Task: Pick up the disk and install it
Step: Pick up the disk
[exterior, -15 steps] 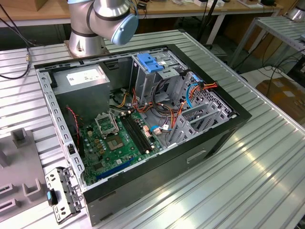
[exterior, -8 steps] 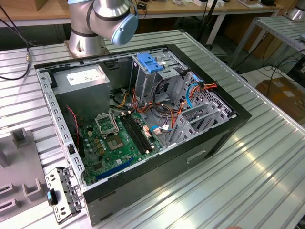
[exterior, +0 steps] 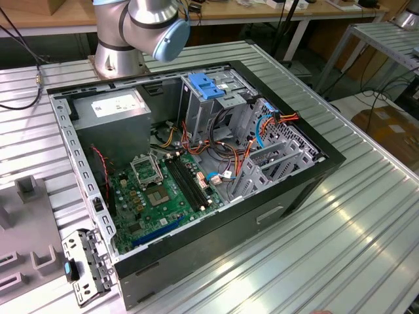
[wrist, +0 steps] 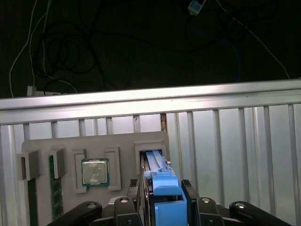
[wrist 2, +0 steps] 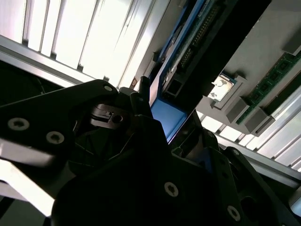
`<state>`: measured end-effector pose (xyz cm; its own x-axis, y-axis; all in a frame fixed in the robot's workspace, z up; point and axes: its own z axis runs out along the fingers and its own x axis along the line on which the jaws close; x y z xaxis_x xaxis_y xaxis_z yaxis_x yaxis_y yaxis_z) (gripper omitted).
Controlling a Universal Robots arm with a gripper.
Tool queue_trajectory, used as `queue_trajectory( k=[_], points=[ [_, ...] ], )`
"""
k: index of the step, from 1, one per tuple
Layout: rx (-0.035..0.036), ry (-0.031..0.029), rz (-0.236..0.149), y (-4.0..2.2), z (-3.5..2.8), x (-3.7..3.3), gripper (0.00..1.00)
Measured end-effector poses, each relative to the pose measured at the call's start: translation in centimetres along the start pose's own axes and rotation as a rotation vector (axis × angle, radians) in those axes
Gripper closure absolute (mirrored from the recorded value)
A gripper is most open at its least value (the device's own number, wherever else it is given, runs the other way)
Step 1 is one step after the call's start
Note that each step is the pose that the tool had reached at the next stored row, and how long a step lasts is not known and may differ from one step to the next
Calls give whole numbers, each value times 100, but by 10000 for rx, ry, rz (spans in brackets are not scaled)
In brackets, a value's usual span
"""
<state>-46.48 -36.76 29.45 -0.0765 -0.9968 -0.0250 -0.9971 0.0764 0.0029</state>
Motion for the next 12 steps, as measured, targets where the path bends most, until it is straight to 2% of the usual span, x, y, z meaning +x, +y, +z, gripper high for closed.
queue_trajectory(
  k=[8,10,11,12],
  points=[
    [0,0,-1,0,0,2,52],
    [-1,1,-2,-1,0,2,53],
    [0,1,-1,-1,0,2,60],
    [0,1,-2,-1,0,2,60]
  ],
)
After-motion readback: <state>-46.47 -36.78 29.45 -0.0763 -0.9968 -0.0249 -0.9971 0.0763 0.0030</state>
